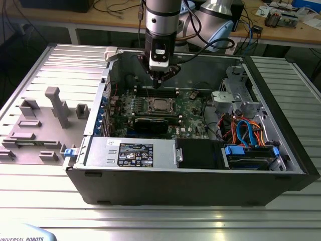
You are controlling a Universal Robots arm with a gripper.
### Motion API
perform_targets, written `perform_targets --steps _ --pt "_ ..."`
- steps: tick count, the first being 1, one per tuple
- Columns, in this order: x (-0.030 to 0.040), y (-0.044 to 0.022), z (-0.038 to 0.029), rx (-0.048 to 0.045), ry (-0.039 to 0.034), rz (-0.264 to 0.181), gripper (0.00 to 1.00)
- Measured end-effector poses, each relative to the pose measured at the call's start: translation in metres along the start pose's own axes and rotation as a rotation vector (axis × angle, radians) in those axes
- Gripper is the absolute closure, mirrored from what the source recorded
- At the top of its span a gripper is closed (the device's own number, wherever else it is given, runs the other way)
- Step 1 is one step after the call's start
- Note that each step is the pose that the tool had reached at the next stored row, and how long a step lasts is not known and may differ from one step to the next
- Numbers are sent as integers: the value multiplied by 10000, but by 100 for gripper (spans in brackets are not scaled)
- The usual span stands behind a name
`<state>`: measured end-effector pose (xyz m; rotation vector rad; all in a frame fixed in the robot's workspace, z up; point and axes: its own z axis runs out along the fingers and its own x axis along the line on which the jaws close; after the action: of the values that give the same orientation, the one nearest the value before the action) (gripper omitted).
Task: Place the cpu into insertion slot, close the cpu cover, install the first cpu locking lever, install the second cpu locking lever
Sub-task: 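Install the first cpu locking lever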
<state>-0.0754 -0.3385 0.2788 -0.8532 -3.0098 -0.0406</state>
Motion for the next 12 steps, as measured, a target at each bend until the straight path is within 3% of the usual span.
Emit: perform_targets --steps 3,7,8,10,11,12 --pt "0 0 0 3 2 -114 89" --pt "0 0 6 17 17 -1090 89" --pt "0 0 10 1 -17 -1305 89" --pt "1 -1 14 -179 -363 -1389 89" --pt "1 -1 14 -221 -443 -1455 89" --pt "0 0 16 -223 -443 -1588 89"
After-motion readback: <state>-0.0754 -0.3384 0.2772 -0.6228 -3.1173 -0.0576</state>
